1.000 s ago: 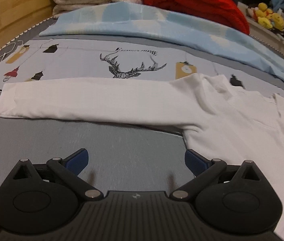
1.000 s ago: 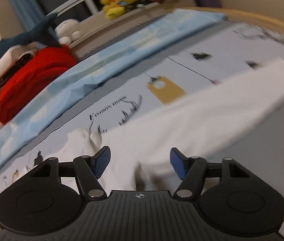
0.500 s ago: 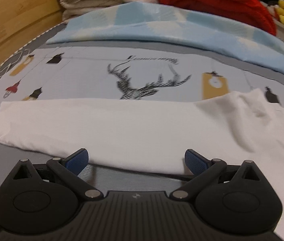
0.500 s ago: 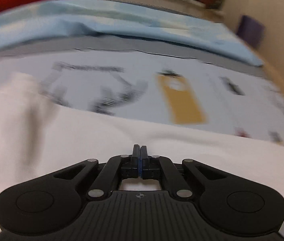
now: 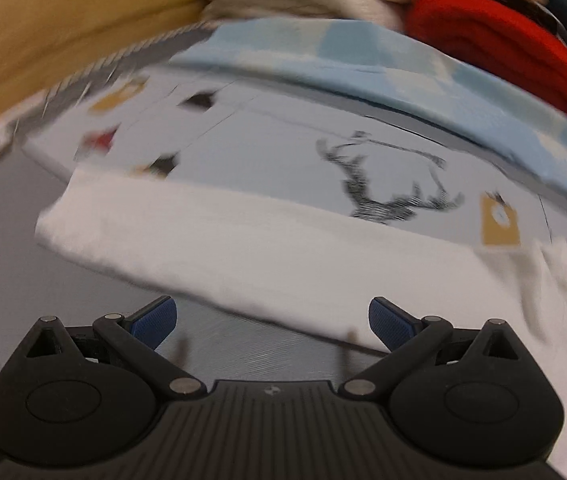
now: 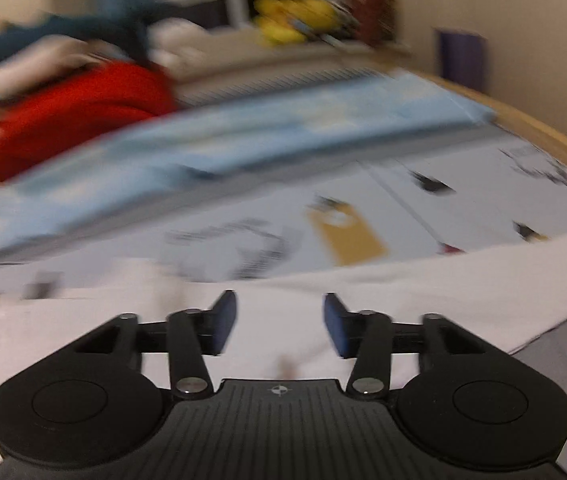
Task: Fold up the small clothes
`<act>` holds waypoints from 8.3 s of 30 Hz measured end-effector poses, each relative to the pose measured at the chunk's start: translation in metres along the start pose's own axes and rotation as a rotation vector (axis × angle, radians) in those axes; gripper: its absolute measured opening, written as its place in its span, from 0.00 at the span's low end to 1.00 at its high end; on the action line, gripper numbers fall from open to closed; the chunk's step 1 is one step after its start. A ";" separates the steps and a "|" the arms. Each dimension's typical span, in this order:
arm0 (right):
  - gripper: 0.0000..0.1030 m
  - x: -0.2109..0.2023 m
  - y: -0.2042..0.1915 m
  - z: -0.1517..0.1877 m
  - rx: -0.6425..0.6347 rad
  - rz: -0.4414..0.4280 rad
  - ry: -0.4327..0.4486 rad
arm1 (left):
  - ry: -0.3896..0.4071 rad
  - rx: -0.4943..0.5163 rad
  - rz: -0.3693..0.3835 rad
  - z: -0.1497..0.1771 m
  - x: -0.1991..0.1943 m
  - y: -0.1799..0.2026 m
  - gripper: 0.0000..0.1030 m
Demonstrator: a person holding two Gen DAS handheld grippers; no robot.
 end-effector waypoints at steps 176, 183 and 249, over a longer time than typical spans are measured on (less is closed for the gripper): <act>0.72 -0.049 0.158 -0.012 0.691 0.181 0.073 | 0.405 0.772 0.001 0.026 -0.079 0.184 0.92; 0.72 -0.044 0.284 -0.008 1.006 0.259 0.195 | 0.360 0.569 -0.033 0.028 -0.102 0.168 1.00; 0.66 0.062 -0.020 0.080 -0.023 0.173 -0.147 | 0.162 0.585 0.044 0.035 -0.008 0.185 1.00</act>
Point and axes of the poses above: each gripper's, at about its wrist camera, not at the fingertips, and x roughly the way its jaws point, y to its right, z to its underside, the point moved 6 cm from there along x, roughly the way its jaws point, and after that the axes turned 13 degrees about x, right-handed, at the moved point
